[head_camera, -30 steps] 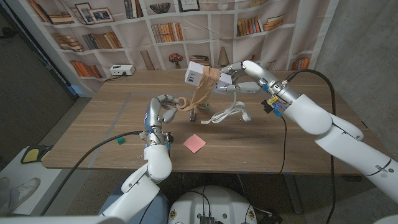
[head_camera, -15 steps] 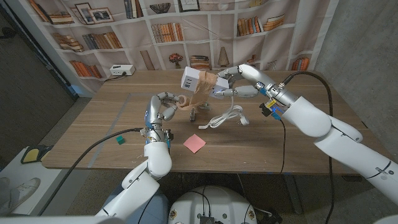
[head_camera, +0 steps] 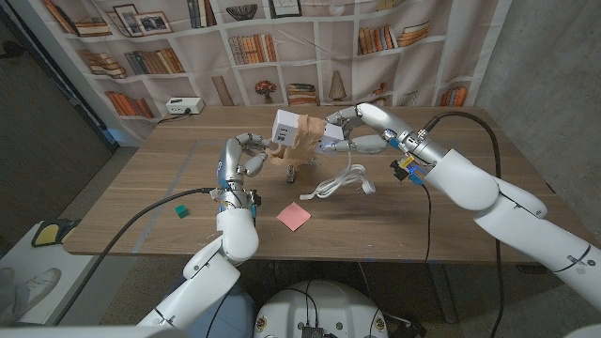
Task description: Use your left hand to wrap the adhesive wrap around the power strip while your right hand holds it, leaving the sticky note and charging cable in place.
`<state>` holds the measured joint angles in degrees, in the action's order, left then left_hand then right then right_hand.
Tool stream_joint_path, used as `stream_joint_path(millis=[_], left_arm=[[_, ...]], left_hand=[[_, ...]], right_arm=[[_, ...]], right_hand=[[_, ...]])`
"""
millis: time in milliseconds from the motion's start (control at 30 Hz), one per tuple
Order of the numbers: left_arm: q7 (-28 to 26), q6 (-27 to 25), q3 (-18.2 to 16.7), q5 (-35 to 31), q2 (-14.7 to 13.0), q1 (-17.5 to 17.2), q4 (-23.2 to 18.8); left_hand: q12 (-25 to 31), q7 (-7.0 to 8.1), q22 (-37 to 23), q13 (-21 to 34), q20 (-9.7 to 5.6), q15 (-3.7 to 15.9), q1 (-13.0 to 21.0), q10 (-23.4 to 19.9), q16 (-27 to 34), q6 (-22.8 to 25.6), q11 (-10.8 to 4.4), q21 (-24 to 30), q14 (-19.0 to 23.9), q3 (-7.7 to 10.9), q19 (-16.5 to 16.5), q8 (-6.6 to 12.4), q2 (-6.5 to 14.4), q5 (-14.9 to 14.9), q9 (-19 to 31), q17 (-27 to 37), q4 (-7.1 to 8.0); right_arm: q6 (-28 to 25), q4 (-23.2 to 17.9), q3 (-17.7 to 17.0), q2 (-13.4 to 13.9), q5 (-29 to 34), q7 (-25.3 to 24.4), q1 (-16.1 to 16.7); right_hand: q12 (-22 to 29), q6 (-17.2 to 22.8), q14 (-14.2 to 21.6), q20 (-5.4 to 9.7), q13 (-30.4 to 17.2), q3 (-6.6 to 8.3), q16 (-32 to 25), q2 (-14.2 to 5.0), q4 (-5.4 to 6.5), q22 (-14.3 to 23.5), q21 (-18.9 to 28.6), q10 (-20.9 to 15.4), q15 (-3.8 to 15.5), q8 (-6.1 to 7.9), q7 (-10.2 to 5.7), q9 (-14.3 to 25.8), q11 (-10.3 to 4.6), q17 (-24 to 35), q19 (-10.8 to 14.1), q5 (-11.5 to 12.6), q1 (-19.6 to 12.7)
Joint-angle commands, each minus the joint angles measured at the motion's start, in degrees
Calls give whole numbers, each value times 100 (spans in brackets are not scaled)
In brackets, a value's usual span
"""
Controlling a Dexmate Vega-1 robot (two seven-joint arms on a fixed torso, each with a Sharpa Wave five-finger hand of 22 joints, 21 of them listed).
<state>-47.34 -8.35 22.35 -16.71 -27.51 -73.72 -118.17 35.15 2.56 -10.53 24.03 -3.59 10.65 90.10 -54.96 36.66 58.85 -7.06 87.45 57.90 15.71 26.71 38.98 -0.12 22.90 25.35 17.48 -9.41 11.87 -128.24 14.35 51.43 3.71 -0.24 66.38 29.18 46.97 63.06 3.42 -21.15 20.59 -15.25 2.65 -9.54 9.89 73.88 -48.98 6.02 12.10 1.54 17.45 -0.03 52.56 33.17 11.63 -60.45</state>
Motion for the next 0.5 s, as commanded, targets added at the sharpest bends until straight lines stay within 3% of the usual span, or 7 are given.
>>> stream_joint_path(millis=[33,500], left_arm=[[63,21,56,-85,-47,126,20],[164,-9,67,-210,-120,322,-27]], left_hand=[[5,-36,-19,30,-23,-14,26,-40,31,54,-13,50,6,-39,-2,-6,-35,41,-1,20,6],[-2,-34,-17,29,-28,-13,24,-33,37,49,37,49,11,-37,-5,-9,-31,53,8,15,8]], right_arm=[[58,-52,-33,122,10,105,78],[142,-62,47,189,32,298,12]], right_hand=[[22,507,516,453,-620,363,2,-777,40,10,-7,-735,709,24,-509,5,-764,16,-30,38,-720],[11,532,494,476,-637,355,19,-782,44,10,-24,-725,715,36,-553,5,-765,6,-55,28,-707]])
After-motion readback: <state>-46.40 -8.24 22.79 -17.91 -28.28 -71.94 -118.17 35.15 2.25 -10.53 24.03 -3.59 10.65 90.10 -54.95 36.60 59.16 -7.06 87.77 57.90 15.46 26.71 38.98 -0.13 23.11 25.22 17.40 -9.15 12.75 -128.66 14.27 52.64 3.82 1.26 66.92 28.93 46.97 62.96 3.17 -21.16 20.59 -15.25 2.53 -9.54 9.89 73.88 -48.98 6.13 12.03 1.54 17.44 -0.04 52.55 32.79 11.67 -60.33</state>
